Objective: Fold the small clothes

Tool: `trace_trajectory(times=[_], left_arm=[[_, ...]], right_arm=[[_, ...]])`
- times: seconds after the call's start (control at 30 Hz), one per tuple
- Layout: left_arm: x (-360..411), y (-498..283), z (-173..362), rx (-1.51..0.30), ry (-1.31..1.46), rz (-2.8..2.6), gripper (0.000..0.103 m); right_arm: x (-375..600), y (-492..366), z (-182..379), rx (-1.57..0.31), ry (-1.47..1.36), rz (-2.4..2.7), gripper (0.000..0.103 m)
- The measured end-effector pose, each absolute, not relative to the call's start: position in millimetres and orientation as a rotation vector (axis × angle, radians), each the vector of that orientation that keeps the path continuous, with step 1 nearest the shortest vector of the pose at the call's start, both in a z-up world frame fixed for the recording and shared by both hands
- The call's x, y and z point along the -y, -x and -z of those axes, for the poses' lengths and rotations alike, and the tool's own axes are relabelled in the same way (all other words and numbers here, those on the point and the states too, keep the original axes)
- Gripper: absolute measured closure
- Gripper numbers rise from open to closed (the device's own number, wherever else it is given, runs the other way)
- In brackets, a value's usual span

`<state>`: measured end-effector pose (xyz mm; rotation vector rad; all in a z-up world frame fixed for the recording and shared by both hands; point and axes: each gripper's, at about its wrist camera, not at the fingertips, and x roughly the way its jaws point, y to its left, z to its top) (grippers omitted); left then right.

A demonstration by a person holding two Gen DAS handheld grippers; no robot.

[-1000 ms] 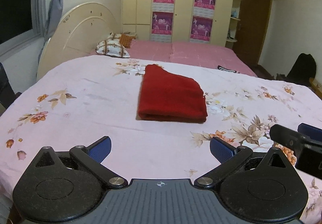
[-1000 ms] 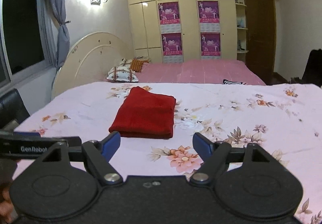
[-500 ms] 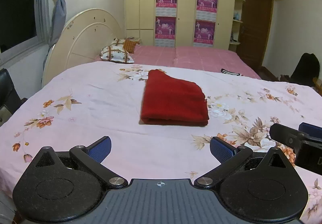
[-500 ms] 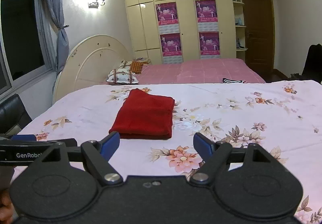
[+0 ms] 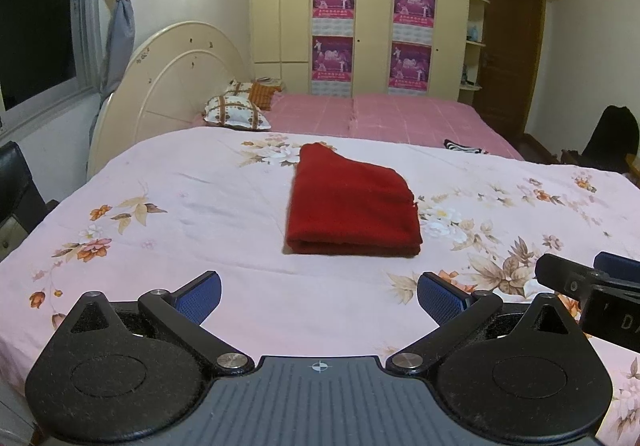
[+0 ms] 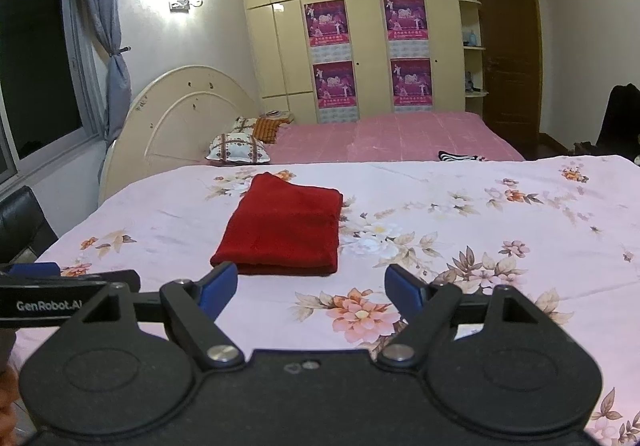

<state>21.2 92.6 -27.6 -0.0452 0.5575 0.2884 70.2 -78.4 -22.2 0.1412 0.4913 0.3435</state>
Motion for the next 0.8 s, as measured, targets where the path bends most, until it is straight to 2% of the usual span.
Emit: trace_trajectory(times=[0.8], left_arm=[[-91.1,-27.6,26.5,-0.553,0.036,-0.283,0.0]], right_arm=[[77.6,-78.3,25.9,-0.505,-0.147,-0.346,0.023]])
